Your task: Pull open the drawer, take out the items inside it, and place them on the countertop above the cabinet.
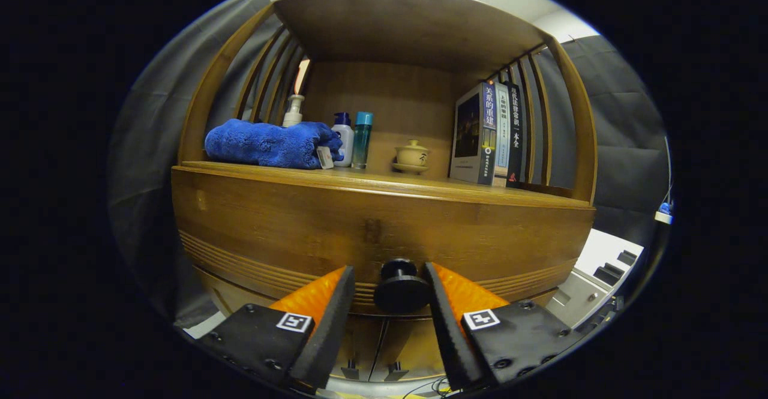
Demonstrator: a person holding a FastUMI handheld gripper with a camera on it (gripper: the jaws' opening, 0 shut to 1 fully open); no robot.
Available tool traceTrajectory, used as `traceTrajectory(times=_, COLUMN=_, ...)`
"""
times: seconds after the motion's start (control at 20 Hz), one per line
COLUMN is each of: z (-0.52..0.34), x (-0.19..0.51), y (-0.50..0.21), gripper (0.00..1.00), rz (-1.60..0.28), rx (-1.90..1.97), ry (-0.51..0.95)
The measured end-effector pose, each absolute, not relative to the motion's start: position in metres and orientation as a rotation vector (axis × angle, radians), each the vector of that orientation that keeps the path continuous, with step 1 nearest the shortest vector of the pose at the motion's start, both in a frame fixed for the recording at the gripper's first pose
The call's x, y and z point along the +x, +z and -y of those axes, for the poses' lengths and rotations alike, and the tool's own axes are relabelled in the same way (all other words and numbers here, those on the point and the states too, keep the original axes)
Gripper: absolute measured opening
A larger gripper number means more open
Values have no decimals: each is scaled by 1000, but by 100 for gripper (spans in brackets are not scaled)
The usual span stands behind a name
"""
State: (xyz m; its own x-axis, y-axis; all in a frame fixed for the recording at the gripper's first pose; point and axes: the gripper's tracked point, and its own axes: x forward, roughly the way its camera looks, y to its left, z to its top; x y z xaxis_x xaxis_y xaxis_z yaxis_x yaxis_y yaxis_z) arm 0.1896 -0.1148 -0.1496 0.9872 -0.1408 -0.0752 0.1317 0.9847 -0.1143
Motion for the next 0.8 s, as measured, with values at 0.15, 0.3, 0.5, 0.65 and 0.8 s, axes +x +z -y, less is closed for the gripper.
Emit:
traceTrajectory(times=0.15, z=120, x=191, y=-155, gripper=58, rz=-124, rx=-21, ry=-131)
traceTrajectory(times=0.3, z=139, x=186, y=-162, gripper=33, rz=-150, rx=14, ry=-181)
traceTrajectory(times=0.5, z=138, x=190, y=-163, gripper=25, rz=-130, rx=29, ry=-192)
traceTrajectory(times=0.65, z=130, x=185, y=-156, gripper=48, rz=-104, rx=2, ry=-158)
traceTrajectory(times=0.8, z=118, x=184, y=-147, gripper=70, rz=-78, rx=-12, ry=-124)
